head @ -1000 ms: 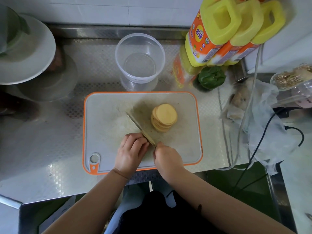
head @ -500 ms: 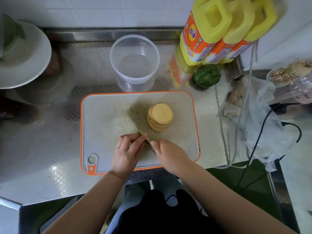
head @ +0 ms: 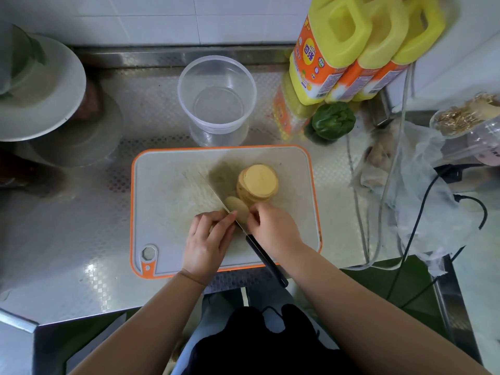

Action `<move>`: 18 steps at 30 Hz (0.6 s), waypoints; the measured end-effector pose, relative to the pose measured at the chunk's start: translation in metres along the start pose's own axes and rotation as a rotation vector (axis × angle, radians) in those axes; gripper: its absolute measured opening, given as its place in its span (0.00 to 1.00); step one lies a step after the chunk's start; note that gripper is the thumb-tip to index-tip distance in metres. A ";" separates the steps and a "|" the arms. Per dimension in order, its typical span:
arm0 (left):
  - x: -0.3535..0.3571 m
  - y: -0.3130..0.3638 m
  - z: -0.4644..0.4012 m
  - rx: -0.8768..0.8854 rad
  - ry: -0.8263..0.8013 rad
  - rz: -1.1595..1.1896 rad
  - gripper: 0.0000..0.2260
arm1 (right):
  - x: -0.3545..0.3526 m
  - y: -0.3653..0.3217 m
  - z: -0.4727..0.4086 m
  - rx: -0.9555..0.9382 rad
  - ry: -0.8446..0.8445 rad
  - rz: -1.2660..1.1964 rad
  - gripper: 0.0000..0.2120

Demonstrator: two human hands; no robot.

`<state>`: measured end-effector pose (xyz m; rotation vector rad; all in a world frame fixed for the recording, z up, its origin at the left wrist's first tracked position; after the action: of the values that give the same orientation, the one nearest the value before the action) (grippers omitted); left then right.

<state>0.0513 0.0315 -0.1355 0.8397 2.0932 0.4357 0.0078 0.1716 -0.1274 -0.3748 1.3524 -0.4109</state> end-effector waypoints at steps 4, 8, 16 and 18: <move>-0.001 0.000 -0.001 -0.002 -0.002 -0.008 0.10 | -0.031 0.001 -0.006 0.058 0.144 -0.144 0.08; -0.001 0.001 0.000 0.004 -0.004 -0.012 0.11 | -0.046 0.029 -0.030 0.400 0.118 -0.452 0.04; 0.001 0.001 0.000 0.001 -0.016 0.001 0.11 | -0.050 0.037 -0.037 0.392 -0.024 -0.090 0.11; 0.000 -0.001 0.001 -0.006 -0.014 0.002 0.11 | -0.047 0.026 -0.019 0.292 -0.100 0.034 0.15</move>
<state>0.0518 0.0313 -0.1365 0.8390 2.0773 0.4363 -0.0171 0.2167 -0.1033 -0.1284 1.1795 -0.5454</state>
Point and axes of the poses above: each hand's wrist, its own z-axis away from the middle knuckle, its own x-axis out of the palm, y = z × x, the point moved 8 cm from there along -z, towards the middle knuckle, and after that the axes turned 11 degrees about y, right-handed, at the moved point
